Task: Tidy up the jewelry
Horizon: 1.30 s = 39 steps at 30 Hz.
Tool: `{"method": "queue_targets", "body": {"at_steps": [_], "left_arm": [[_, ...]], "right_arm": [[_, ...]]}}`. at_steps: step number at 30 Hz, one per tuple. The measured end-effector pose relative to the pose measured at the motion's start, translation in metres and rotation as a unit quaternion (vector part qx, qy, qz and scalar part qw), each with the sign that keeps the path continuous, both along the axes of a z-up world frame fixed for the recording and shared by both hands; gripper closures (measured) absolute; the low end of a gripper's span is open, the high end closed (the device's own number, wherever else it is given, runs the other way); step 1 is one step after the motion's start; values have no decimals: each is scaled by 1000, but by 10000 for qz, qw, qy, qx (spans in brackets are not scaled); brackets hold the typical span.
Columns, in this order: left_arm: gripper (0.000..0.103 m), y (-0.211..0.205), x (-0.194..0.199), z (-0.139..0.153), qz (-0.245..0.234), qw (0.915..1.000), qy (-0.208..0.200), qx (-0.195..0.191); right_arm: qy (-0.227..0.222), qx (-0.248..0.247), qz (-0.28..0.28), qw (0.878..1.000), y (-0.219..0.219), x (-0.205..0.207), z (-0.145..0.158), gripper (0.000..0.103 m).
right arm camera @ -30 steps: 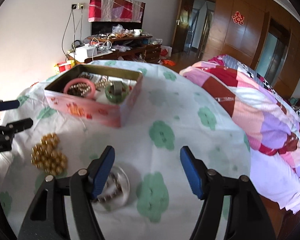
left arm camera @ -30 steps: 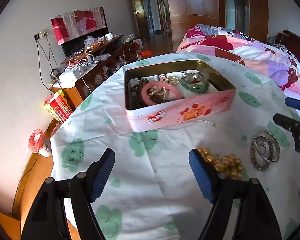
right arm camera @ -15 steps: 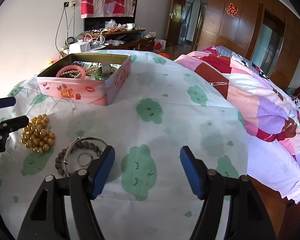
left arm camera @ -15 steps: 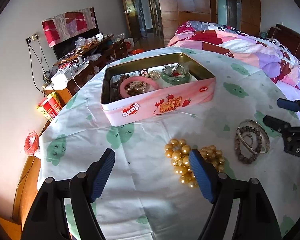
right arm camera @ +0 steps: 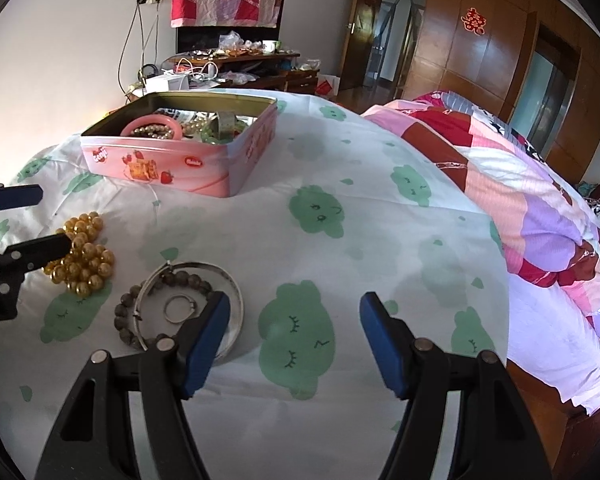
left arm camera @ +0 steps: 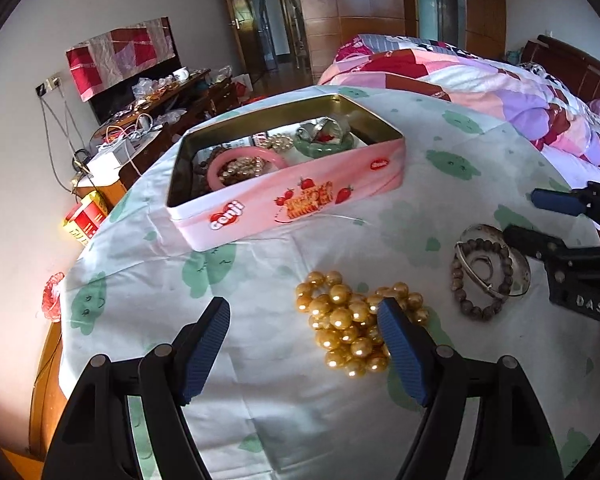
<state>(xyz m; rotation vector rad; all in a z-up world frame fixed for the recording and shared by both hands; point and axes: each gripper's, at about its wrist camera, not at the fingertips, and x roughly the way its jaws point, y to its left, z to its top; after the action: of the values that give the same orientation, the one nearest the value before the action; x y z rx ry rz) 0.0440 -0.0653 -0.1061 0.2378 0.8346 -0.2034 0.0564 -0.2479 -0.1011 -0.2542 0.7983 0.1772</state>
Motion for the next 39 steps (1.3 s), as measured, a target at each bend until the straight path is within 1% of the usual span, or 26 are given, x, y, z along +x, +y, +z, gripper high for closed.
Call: {"method": "queue_targets", "body": {"at_steps": [2,3,7,8,9,10,11,12,13,14,18,24,27,28,29,30,31,32,33,34,36,39], "left_arm": [[27,-2,1,-2,-11,10000,19,13],[27,-2,1,-3,-14,10000,22,-1],[27,1,5,-6,-57,9999,78,-139],[29,2,6,-6,-68,9998,102,-187],[38,2,6,-6,-112,9996,114,-232],[52,2,6,-6,-169,9993,154,-288],[58,2,7,-6,-172,9992,143,-332],[72,1,7,-7,-171,9992,182,-299],[78,1,8,-9,-213,9991,235,-280],[81,1,8,-10,-224,9990,236,-305],[81,2,5,-9,-249,9991,189,-292],[81,11,3,0,-167,9991,90,-370],[81,20,4,2,-45,9991,58,-406],[81,22,4,3,-11,9992,54,-404],[81,25,3,4,31,9991,44,-409],[81,28,3,5,70,9991,29,-410],[81,31,2,7,118,9991,7,-399],[81,35,1,8,169,9991,-17,-389],[81,37,0,9,207,9991,-28,-379],[81,40,0,9,243,9990,-26,-379],[81,44,1,8,298,9988,-6,-389],[81,49,3,4,354,9986,44,-397]], "right_arm": [[67,5,58,10000,3,2,-2,54],[118,30,100,9999,4,3,-2,58],[156,35,126,9998,5,3,-3,60],[194,29,155,9997,6,4,-4,64],[267,21,210,9994,8,5,-6,67],[318,-9,259,9992,10,6,-7,67],[332,-91,303,9989,13,6,-8,70],[316,-126,352,9988,16,5,-7,77],[344,-91,417,9985,17,5,-8,82],[375,-29,477,9982,18,5,-8,90],[348,-21,583,9977,21,2,-8,96],[177,210,490,9984,16,1,-1,98],[204,290,418,9985,14,3,0,98],[209,339,403,9984,14,5,1,96],[259,399,398,9981,14,6,1,80],[325,471,423,9975,14,7,2,47],[321,538,449,9970,14,6,4,28],[218,599,464,9969,14,3,7,8],[27,646,470,9968,15,-2,12,6],[-27,631,487,9968,17,-4,15,6],[73,523,597,9968,25,-3,15,7],[263,481,722,9959,34,0,8,7]]}}
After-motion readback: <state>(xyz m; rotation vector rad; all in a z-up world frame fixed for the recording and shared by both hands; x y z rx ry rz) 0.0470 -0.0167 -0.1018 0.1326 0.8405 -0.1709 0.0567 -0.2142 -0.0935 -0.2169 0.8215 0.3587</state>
